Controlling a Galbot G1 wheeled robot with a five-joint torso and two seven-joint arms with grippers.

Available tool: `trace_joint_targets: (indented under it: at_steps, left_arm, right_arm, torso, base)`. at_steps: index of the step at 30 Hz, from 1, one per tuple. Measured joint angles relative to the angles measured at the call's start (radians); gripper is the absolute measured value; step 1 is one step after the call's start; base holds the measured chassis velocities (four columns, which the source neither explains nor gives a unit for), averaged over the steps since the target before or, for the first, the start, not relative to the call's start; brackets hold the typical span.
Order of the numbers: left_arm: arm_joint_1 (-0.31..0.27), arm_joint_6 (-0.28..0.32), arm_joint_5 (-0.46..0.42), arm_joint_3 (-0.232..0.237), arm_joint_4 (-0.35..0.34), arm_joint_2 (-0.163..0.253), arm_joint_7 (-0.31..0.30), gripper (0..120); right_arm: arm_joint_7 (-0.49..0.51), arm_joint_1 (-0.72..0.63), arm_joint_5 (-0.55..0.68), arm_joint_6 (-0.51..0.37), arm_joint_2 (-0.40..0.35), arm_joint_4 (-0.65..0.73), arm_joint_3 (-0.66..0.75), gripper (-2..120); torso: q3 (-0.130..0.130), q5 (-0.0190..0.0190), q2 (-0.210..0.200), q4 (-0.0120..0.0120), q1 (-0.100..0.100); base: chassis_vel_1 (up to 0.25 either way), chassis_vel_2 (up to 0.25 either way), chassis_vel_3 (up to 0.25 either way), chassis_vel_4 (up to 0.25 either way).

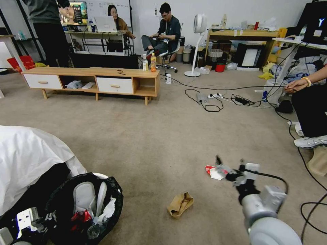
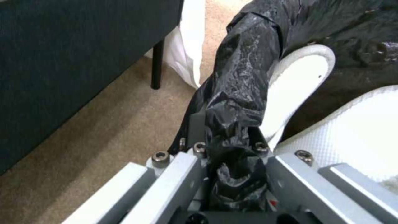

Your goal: Pick up the trash bin and place the garbage on the floor into it.

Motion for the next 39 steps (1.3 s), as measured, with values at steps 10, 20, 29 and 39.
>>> trace_joint_targets:
  at_steps: [10, 20, 29, 39]
  left_arm:
    - [0.009, -0.004, 0.008, -0.007, 0.009, -0.002, 0.002, 1]
    - [0.006, -0.008, 0.023, -0.007, 0.026, -0.009, 0.004, 1]
    - [0.007, -0.012, 0.045, -0.001, 0.035, -0.021, 0.007, 1]
    - [0.010, -0.016, 0.053, -0.003, 0.042, -0.025, 0.008, 1]
  right_arm:
    - [0.129, 0.120, 0.255, -0.106, 0.027, -0.085, -0.084, 100]
    - [0.206, 0.188, 0.379, -0.128, 0.110, -0.253, -0.163, 100]
    - [0.183, 0.215, 0.363, -0.092, 0.168, -0.435, -0.176, 100]
    - [0.115, 0.255, 0.314, -0.073, 0.223, -0.598, -0.204, 100]
  torso:
    - [0.000, 0.0001, 0.000, 0.0001, 0.000]
    - [0.000, 0.0000, 0.000, -0.0002, 0.000]
    - [0.000, 0.0001, 0.000, 0.0000, 0.000]
    - [0.000, 0.0002, 0.000, 0.0002, 0.000]
  base:
    - [0.000, 0.000, 0.000, 0.000]
    - [0.000, 0.000, 0.000, 0.000]
    - [0.000, 0.000, 0.000, 0.000]
    - [0.000, 0.000, 0.000, 0.000]
